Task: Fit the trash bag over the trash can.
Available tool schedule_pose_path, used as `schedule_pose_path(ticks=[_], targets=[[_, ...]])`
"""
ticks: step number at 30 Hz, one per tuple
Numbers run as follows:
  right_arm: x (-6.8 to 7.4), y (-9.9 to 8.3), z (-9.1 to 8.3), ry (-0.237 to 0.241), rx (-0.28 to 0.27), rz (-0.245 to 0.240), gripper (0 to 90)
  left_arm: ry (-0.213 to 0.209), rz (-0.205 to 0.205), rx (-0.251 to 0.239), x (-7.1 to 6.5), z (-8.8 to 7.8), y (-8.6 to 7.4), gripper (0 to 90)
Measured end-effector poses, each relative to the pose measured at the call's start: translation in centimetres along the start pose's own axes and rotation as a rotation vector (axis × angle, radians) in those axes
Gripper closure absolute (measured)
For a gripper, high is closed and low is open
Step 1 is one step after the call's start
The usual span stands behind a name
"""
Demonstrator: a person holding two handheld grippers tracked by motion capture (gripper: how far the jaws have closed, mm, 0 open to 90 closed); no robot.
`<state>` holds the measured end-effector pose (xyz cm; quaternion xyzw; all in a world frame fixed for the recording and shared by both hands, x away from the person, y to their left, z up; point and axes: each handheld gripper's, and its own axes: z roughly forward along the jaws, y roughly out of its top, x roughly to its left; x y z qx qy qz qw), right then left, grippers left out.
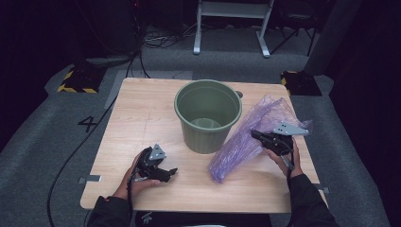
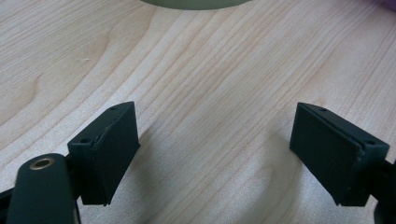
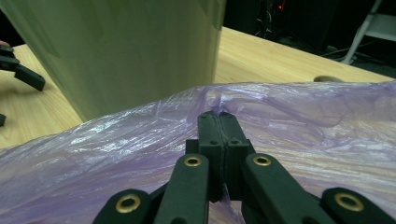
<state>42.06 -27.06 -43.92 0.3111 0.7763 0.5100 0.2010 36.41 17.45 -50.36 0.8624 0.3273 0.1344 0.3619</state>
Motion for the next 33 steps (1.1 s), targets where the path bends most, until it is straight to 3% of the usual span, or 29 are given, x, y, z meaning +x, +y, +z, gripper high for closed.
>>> schedule_pose_path(ticks=[19, 33], targets=[[1.8, 3.2, -2.0, 0.057, -0.094, -0.07, 90.0, 0.006, -0.002, 0.0, -0.1, 0.1, 0.1, 15.0], [1.9, 5.4, -4.1, 0.054, -0.16, -0.066, 90.0, 0.0, 0.0, 0.001, -0.2, 0.2, 0.2, 14.7]])
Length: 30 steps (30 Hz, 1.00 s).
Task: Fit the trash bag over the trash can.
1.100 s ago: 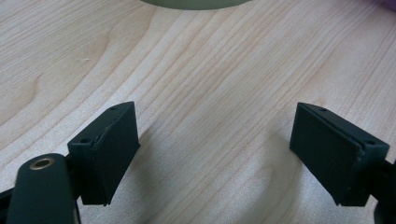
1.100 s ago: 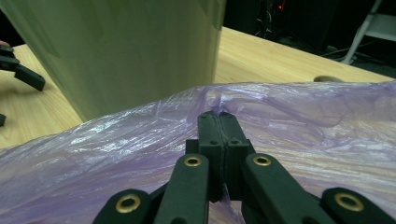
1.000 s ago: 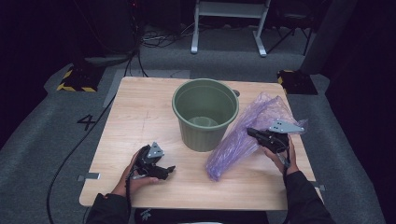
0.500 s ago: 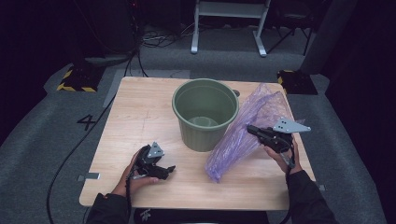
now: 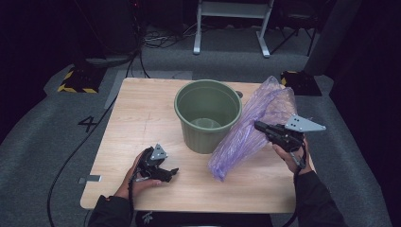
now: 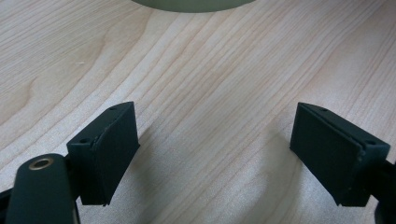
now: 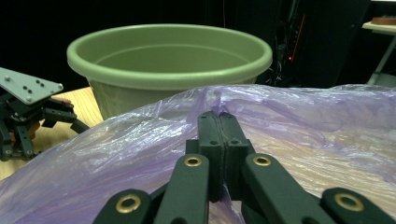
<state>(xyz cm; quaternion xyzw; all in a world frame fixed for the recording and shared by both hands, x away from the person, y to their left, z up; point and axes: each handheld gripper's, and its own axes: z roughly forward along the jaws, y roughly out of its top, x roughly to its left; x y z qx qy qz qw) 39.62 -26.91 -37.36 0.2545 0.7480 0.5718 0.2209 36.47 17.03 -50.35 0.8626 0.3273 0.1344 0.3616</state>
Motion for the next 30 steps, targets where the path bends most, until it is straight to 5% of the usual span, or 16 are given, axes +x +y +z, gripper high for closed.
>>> schedule_pose_path(ticks=[30], targets=[[-0.1, 4.9, -2.4, -0.016, -0.099, -0.036, 90.0, 0.002, -0.002, 0.001, 0.0, 0.1, 0.0, 14.5]])
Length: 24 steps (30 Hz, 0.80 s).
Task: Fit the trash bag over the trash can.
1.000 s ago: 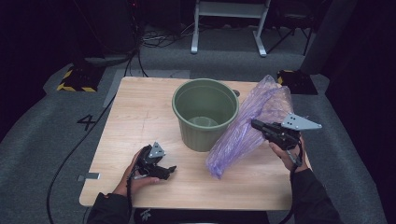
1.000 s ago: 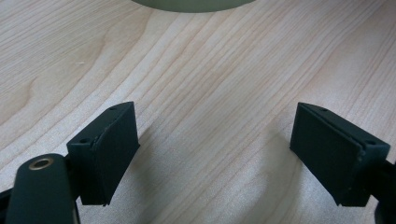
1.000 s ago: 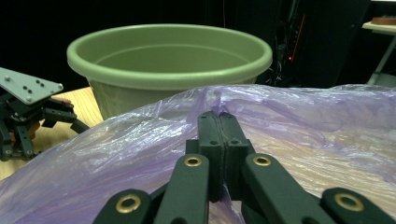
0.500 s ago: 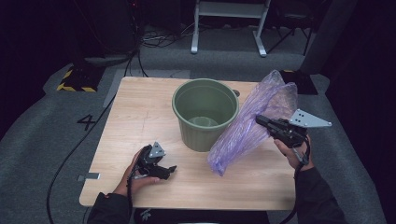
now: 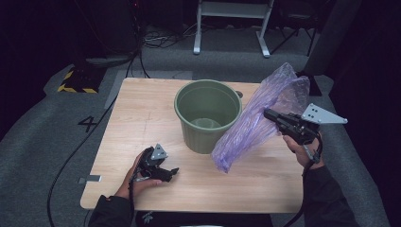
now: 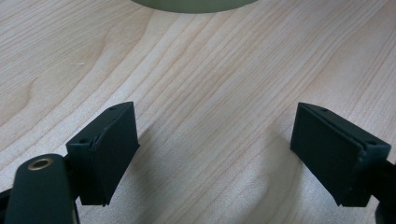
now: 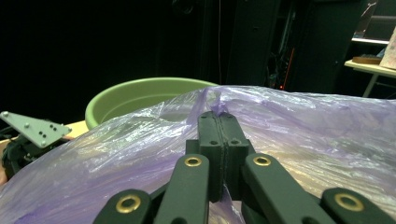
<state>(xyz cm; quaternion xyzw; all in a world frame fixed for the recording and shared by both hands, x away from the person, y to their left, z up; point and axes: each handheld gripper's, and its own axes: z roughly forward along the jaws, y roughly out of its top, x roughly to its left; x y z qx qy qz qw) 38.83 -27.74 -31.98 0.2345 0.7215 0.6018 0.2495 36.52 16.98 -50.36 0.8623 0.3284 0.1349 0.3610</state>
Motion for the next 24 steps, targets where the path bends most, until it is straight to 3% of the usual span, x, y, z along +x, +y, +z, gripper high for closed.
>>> schedule_pose_path(ticks=[8, 19, 22, 24], targets=[[0.3, 1.9, 0.9, 0.014, -0.027, -0.013, 90.0, -0.001, 0.001, 0.0, 0.0, 0.0, 0.0, 14.5], [-0.1, 3.5, 1.6, -0.012, -0.053, -0.022, 90.0, 0.001, 0.003, -0.002, -0.1, 0.0, 0.0, 14.7], [-0.6, 3.6, 1.8, -0.022, -0.057, -0.011, 90.0, 0.002, 0.015, 0.009, -0.3, -0.2, 0.1, 15.7], [-0.9, 3.7, 2.1, -0.031, -0.062, -0.002, 90.0, -0.012, 0.034, -0.012, -0.7, -0.5, 0.4, 17.1]])
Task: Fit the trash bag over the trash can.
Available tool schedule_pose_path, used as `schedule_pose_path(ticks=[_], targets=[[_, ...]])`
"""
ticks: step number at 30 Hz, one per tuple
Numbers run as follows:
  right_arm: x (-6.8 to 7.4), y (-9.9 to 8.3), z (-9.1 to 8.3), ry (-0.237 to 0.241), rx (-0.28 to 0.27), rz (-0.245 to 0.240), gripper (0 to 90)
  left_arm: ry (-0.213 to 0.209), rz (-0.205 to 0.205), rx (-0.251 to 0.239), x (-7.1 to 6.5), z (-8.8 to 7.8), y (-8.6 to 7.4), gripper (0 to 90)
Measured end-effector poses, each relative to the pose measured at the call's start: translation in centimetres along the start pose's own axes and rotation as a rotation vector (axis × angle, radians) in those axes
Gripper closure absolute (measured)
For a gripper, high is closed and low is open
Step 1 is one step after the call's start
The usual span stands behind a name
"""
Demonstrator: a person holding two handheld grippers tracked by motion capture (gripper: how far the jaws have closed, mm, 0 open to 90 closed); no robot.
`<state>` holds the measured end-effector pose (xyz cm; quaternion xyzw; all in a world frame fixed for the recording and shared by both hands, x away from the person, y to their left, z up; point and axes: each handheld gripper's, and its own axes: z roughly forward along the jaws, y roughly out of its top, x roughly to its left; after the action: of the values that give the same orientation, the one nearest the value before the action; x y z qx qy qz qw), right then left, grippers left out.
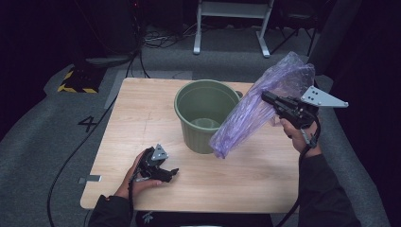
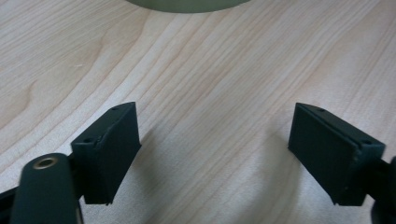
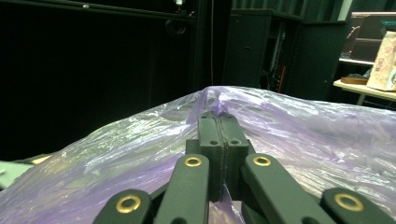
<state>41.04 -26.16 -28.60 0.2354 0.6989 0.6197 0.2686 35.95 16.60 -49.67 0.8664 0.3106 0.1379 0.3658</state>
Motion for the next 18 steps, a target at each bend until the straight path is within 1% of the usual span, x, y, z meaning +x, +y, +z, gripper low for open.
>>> schedule_pose_path(ticks=[2, 5, 7, 8, 11, 13, 15, 18], targets=[[-0.2, 0.0, 0.3, -0.007, 0.001, 0.004, 90.0, -0.02, 0.018, -0.037, -0.5, -0.6, 0.5, 17.3], [-0.5, -0.1, 0.7, -0.018, 0.008, 0.012, 90.0, -0.016, 0.044, -0.1, -1.5, -1.8, 1.5, 17.4], [-0.6, -0.3, 1.0, -0.026, 0.014, 0.015, 90.0, -0.017, 0.055, -0.146, -1.9, -2.6, 2.0, 17.8], [-0.6, -0.3, 1.1, -0.028, 0.018, 0.013, 90.0, -0.01, 0.058, -0.163, -2.1, -3.0, 2.3, 18.3], [-0.6, -0.5, 1.7, -0.036, 0.028, 0.012, 90.0, -0.002, 0.079, -0.179, -2.1, -3.5, 2.9, 18.1], [-0.6, -0.5, 2.2, -0.041, 0.04, 0.007, 90.0, 0.011, 0.07, -0.186, -1.6, -3.7, 3.1, 17.8], [-0.6, -0.5, 2.5, -0.04, 0.048, 0.003, 90.0, 0.017, 0.047, -0.189, -0.8, -3.8, 3.0, 17.5], [-0.6, -0.6, 3.2, -0.035, 0.056, 0.001, 90.0, 0.01, 0.015, -0.208, 0.0, -4.1, 3.0, 17.3]])
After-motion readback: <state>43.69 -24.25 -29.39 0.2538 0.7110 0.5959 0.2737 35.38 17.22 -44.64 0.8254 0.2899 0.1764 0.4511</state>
